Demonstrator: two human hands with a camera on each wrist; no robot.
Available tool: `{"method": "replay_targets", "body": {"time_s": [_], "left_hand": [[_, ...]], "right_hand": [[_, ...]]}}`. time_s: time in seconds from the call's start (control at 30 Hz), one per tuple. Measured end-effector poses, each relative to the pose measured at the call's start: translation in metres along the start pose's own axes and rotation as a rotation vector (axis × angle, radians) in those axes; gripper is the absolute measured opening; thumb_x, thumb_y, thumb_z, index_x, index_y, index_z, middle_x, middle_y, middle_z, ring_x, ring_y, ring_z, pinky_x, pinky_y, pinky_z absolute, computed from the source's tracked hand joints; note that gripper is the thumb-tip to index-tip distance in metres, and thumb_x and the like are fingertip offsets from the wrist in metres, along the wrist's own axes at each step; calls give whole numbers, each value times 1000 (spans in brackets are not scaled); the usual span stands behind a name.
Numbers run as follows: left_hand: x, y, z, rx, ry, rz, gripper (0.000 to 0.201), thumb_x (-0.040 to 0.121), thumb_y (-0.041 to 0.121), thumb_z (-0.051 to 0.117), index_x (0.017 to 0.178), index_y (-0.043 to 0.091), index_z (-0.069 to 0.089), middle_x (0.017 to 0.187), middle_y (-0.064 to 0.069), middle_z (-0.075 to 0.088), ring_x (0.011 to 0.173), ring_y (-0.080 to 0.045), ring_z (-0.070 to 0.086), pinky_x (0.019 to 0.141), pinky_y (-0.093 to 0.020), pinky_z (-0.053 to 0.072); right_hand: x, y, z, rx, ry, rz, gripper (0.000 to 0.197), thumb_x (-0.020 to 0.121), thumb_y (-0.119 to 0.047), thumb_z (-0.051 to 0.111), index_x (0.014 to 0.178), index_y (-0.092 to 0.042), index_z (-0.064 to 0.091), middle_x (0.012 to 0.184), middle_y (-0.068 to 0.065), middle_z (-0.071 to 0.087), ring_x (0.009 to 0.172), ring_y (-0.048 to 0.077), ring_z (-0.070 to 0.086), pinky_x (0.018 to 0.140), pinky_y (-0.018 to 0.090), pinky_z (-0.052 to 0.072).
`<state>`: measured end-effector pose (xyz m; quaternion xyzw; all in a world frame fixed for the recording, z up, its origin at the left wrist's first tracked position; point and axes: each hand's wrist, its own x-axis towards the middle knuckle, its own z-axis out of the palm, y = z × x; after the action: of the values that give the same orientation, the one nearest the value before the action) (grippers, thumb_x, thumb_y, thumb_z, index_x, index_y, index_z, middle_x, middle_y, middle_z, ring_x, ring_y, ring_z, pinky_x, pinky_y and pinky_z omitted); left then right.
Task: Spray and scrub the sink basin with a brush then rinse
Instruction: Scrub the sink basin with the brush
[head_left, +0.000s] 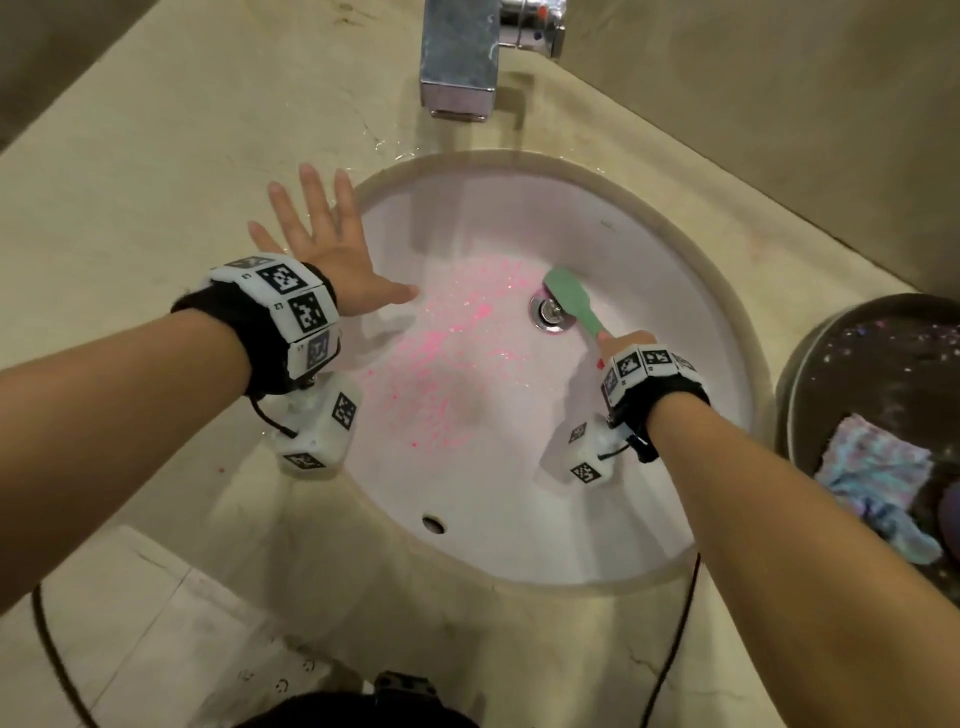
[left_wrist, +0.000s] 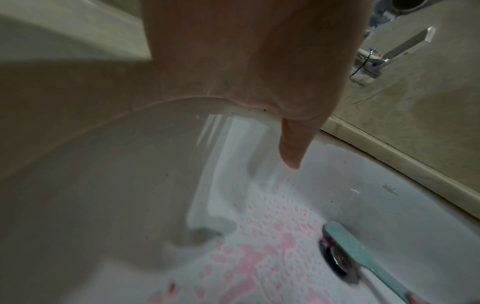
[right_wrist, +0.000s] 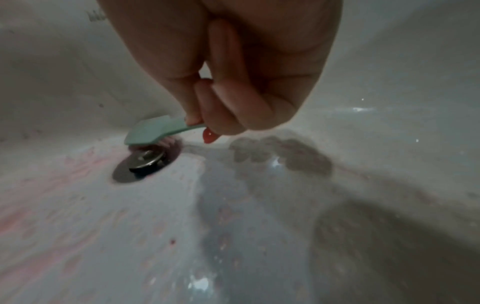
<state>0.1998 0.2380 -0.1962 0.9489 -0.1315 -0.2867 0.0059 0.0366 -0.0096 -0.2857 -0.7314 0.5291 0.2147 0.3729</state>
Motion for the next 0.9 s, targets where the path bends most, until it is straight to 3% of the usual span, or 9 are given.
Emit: {"method": "replay_targets", "body": {"time_s": [0.1,0.2,0.3,0.43,0.6,0.67,0.77,0.83,0.9], "left_hand": [[0,-1,0,-3,1,6,124,72,71,57,143,18,-30,148,-11,-37,136,-40,-30,108,-61,-12],[-1,0,0,-7,5,8,125,72,70,58,143,18,-30,148,-11,-37,136,-39,-30,107,-62,-12],[-2,0,0,-3,-2,13,125,72,70,57,142,17,-31,147,-12,-39,136,-40,-31,106,-62,-12],[-2,-1,-1,5,-9,18,124,73,71,56,142,17,-31,147,-12,-39,136,-40,-31,107,-62,-12],[0,-1,0,12,-10,14,125,72,71,57,142,18,-32,146,-12,-40,135,-40,-31,107,-62,-12],[1,-2,1,15,-9,15,125,72,71,57,141,18,-33,146,-12,-40,135,-40,-32,106,-62,-12],[1,-2,1,17,-7,16,125,72,71,57,141,18,-33,146,-12,-40,135,-40,-31,106,-62,-13],[0,-1,0,17,-12,14,125,72,71,57,141,18,-33,146,-12,-40,135,-40,-32,106,-62,-13],[-1,-1,-1,15,-18,15,125,73,71,57,141,18,-33,146,-12,-40,135,-40,-32,106,-62,-13]], "right_hand": [[-15,15,-10,-161,111,38,38,95,-44,43,86,-12,62,85,8,67,68,22,60,53,22,37],[-21,40,-8,-121,21,109,21,97,-36,44,85,-21,53,72,6,62,65,21,59,55,25,45],[-29,48,-10,57,19,273,45,93,-41,47,65,-7,58,44,1,58,46,18,48,47,24,36],[-45,40,-7,-20,-220,317,46,98,-32,44,60,-7,48,48,1,48,30,11,38,34,19,29],[-27,39,-15,104,-128,181,32,99,-26,43,68,-20,39,72,-1,44,62,10,44,61,20,41],[-25,36,-19,204,-126,200,29,99,-23,43,70,-21,39,76,-2,45,65,10,47,58,19,46],[-40,25,-13,182,-188,285,33,99,-27,44,69,-12,46,63,1,47,42,12,46,35,18,36],[-50,20,-9,118,-270,335,37,98,-29,47,69,-6,47,47,0,47,22,9,35,30,13,28],[-59,20,-9,8,-350,335,40,98,-32,48,67,-5,50,35,-2,44,19,9,30,34,14,28]]}}
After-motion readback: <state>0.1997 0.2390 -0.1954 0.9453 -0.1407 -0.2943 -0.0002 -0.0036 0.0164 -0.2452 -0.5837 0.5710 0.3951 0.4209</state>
